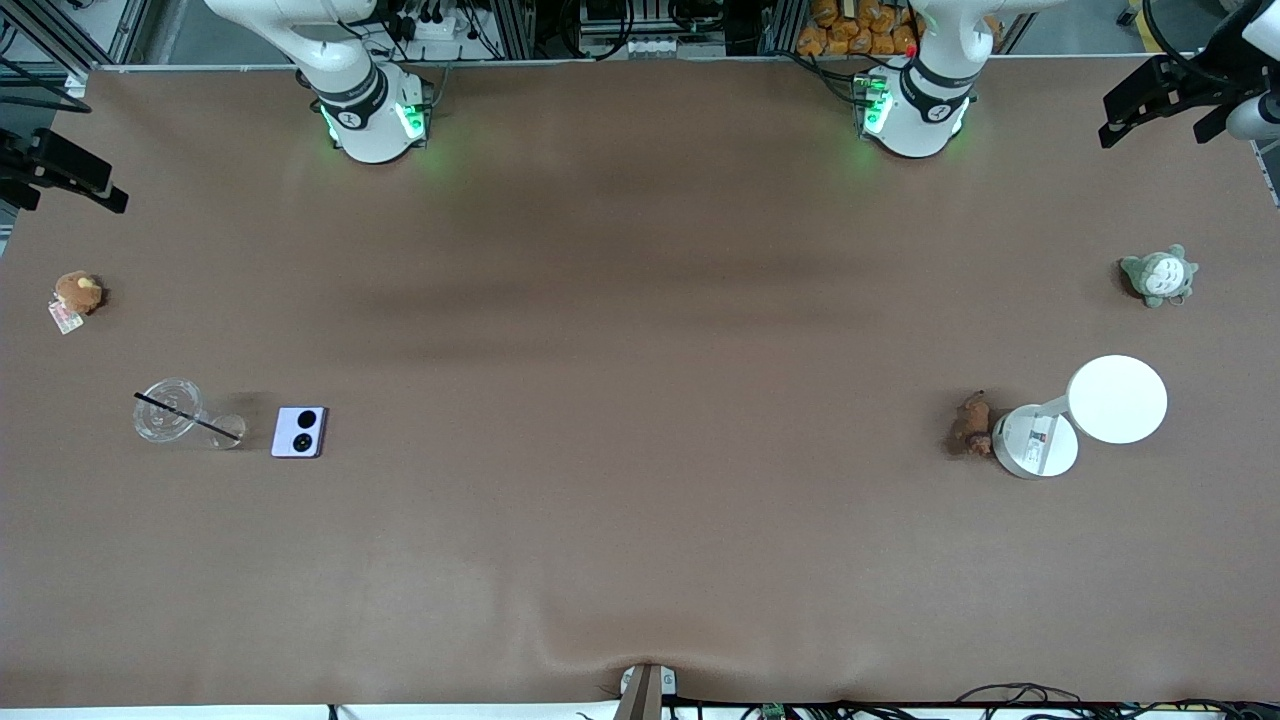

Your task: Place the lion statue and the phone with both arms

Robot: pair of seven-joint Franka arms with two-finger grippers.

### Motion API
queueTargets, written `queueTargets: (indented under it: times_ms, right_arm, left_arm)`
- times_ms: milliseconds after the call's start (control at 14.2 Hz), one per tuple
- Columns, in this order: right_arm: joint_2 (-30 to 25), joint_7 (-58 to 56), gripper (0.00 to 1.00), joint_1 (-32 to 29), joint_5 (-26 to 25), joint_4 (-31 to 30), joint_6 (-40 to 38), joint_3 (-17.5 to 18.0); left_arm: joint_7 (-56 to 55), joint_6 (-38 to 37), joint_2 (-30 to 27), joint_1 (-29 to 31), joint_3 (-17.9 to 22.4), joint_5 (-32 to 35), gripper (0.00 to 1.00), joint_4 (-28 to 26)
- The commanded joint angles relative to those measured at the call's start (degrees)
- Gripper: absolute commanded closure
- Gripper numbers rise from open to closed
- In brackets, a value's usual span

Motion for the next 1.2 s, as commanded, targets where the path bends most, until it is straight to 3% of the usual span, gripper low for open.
queueTargets:
  times_ms: [0,1128]
  right_arm:
    - [-0.4,0.7,0.00,-0.5,-0.7,0.2,-1.4,-0.6]
    - [-0.1,0.7,0.00,-0.4,-0.8,0.4,-1.5,-0.7]
  left_arm:
    - [0.9,-0.6,0.8,0.5,-0.3,-0.1,0.00,2.4]
    - [-0.2,-0.6,2.3,0.1,-0.9,0.0,0.00,3.9]
